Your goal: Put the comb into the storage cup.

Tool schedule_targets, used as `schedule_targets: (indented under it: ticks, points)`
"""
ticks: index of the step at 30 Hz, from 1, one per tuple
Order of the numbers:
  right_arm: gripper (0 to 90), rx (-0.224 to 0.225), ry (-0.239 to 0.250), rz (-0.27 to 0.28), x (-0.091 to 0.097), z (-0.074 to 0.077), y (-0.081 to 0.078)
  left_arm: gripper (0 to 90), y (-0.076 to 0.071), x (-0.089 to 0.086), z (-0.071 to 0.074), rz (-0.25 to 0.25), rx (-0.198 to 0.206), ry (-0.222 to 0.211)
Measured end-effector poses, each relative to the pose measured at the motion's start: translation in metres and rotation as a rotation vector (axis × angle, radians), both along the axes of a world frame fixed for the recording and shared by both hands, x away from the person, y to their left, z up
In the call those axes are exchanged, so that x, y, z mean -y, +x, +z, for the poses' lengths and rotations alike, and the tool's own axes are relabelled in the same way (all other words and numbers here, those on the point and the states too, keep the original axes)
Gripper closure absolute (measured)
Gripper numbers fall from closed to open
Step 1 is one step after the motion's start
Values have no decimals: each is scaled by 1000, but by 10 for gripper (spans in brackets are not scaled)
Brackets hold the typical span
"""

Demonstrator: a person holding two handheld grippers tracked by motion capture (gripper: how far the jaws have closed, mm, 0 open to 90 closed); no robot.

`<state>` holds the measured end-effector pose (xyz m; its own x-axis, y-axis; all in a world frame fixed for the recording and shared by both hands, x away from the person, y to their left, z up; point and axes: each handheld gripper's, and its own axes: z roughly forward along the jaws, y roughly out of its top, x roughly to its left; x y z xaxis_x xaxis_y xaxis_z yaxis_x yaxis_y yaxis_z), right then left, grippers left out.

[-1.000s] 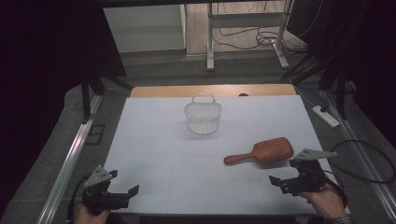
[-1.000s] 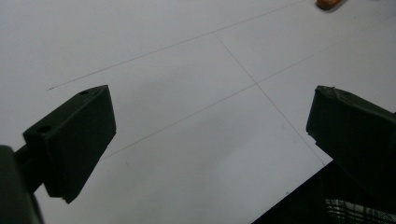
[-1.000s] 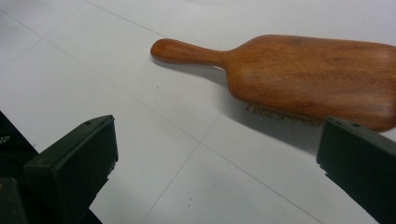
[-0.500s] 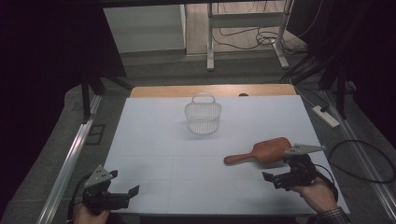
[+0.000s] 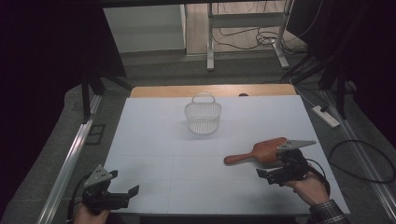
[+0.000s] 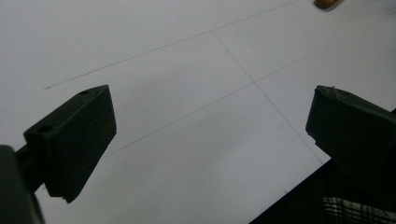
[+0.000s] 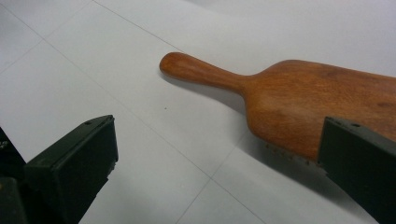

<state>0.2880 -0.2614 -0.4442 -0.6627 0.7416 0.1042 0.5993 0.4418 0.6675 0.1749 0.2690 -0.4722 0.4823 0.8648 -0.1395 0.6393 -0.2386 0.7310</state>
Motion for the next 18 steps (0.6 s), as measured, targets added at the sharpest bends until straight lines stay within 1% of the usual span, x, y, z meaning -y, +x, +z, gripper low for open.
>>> schedule_targets:
  ticks: [4, 10, 18]
  points:
    - [0, -9, 2, 1, -3, 0, 4, 27, 0, 0, 0, -3, -2, 2]
    - [0, 3, -1, 10, -9, 0, 10, 27, 0, 0, 0, -2, -1, -6]
    - [0, -1, -26, 19, -14, -1, 17, 27, 0, -1, 0, -3, 0, -12]
